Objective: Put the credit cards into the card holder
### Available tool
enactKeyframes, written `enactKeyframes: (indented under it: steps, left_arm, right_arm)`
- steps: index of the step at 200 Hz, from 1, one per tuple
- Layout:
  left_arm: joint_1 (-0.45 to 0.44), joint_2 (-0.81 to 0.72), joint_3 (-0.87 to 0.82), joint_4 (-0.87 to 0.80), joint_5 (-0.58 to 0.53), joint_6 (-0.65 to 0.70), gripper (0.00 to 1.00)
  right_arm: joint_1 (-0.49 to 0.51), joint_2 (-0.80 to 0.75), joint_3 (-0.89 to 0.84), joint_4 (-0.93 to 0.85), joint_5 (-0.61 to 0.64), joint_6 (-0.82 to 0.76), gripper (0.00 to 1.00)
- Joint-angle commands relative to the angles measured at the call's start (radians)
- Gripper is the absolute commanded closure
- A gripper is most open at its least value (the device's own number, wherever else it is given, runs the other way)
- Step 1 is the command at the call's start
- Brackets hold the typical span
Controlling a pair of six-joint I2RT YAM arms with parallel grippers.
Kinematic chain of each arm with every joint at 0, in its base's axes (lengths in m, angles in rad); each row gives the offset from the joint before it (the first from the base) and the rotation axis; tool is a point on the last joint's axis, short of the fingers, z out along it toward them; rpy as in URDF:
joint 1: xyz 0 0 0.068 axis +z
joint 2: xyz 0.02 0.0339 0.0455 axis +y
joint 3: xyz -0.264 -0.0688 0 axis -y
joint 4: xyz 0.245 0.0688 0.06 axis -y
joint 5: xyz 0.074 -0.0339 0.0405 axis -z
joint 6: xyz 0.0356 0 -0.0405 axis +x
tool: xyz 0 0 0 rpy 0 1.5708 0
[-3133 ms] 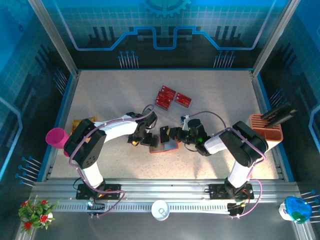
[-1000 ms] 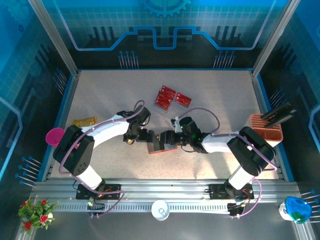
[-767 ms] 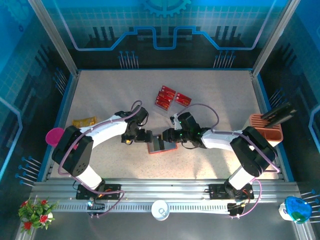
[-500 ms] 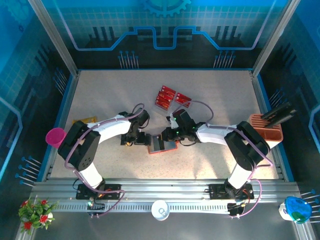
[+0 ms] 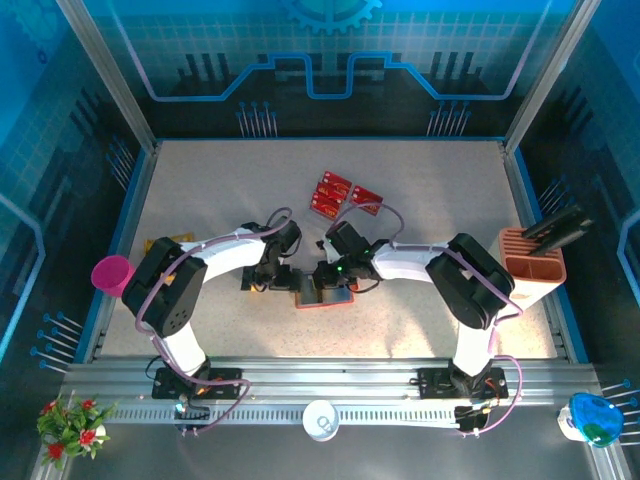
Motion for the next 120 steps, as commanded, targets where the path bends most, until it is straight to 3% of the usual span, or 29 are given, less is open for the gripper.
enactKeyframes:
  steps: [1, 41, 120]
  left_arm:
    - [0.001, 0.063, -0.029, 0.038, 0.0, 0.027, 0.01]
    - [0.001, 0.049, -0.059, 0.052, 0.006, 0.029, 0.01]
    - [0.001, 0.03, -0.083, 0.067, 0.009, 0.034, 0.01]
  right_arm:
    - [0.043, 0.036, 0.026, -0.031, -0.006, 0.016, 0.93]
    - [0.046, -0.02, 0.033, -0.009, -0.004, 0.042, 0.92]
    - [0.026, -0.123, -0.022, -0.16, 0.135, 0.031, 0.96]
